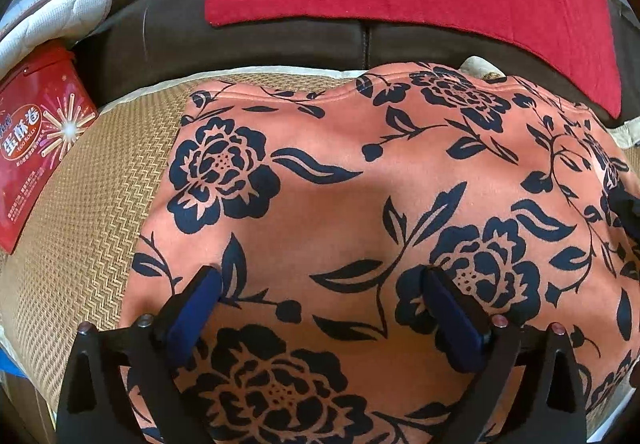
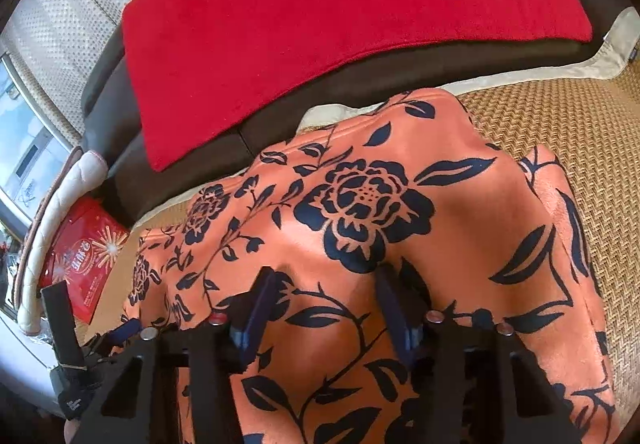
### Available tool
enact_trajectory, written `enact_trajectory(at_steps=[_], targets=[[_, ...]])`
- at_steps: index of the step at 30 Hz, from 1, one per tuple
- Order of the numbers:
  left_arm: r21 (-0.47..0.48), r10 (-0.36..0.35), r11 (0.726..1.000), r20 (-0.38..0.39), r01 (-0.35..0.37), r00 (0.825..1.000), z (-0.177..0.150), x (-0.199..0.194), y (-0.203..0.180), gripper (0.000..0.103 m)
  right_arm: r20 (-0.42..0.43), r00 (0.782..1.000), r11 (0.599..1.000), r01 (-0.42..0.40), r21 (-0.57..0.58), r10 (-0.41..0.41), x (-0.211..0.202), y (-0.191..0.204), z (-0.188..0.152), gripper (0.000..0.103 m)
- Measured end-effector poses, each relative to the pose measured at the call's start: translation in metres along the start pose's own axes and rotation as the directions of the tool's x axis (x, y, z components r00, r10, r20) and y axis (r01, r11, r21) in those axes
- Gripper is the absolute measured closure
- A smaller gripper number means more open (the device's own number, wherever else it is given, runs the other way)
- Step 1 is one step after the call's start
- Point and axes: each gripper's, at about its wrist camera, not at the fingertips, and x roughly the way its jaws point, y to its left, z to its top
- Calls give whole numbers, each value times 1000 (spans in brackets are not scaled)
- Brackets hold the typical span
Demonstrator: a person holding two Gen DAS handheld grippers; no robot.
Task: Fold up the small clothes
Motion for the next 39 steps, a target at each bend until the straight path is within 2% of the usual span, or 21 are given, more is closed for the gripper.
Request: enact_trajectory(at_steps=[1, 3, 4, 5, 7, 9, 11, 13, 19, 21, 23, 26, 28, 31, 33, 35, 36, 37, 39], targets=[[3, 0, 1000, 0, 0, 1000, 0, 1, 1, 1, -8, 1000, 1000, 22, -17, -22, -1, -1, -1, 66], [0, -2, 1000, -4, 2, 1000, -1, 0, 4, 1, -23, 1000, 1000, 14, -5, -14, -4, -10, -3, 76], [0, -3, 1000, -4, 3, 1000, -3, -1, 5, 2, -31, 1000, 1000, 5, 19, -5, -7, -18, -4, 92], [2, -3, 1000, -3, 3, 1000, -5, 2, 7, 2, -41, 999, 999, 7, 46, -5, -9, -27, -4, 102], [11, 1, 1000, 0, -1, 1000, -6, 2, 7, 2, -64, 995, 988, -67, 139, 77, -12, -51, -5, 102], [20, 13, 1000, 3, -13, 1000, -8, 1, 8, 2, -74, 990, 980, -106, 169, 120, -17, -62, -8, 102], [9, 30, 999, -3, -30, 1000, -11, 1, 12, 1, -82, 991, 988, -95, 125, 105, -23, -62, -14, 102], [-18, 9, 1000, -11, -9, 1000, -11, 3, 20, 1, -81, 992, 992, -84, 91, 92, -30, -59, -20, 102], [-34, -9, 999, 22, 10, 1000, -13, -6, 25, 2, -88, 985, 983, -135, 125, 146, -42, -63, -19, 100], [-75, -7, 997, 44, 10, 999, -12, -13, 35, 2, -81, 981, 973, -161, 163, 176, -50, -66, -16, 96], [-142, -23, 989, 68, 33, 997, -9, -24, 48, 2, -39, 988, 976, -143, 162, 151, -62, -66, -12, 94], [-265, -38, 962, 88, 60, 995, -12, -38, 76, 2, 18, 988, 981, -157, 113, 156, -73, -51, -9, 94], [-363, -75, 925, 112, 111, 991, -21, -49, 94, 2, 27, 981, 977, -193, 90, 191, -72, -37, -10, 94], [-477, -108, 863, 148, 167, 983, -36, -62, 115, 2, -9, 972, 971, -236, 29, 236, -62, -5, -17, 94], [-515, -130, 836, 147, 188, 980, -60, -67, 116, 2, -64, 971, 973, -229, 10, 229, -48, 15, -27, 94], [-541, -176, 811, 135, 221, 975, -72, -66, 115, 2, -150, 973, 985, -170, 37, 173, -26, 22, -37, 90], [-551, -195, 802, 125, 231, 973, -76, -63, 113, 2, -167, 974, 987, -145, 69, 155, -16, 19, -43, 90], [-556, -209, 797, 116, 238, 971, -76, -58, 114, 2, -134, 975, 981, -164, 99, 176, -17, 15, -45, 91], [-565, -238, 787, 95, 249, 967, -82, -51, 109, 2, -129, 968, 965, -193, 175, 217, -18, 6, -45, 91]])
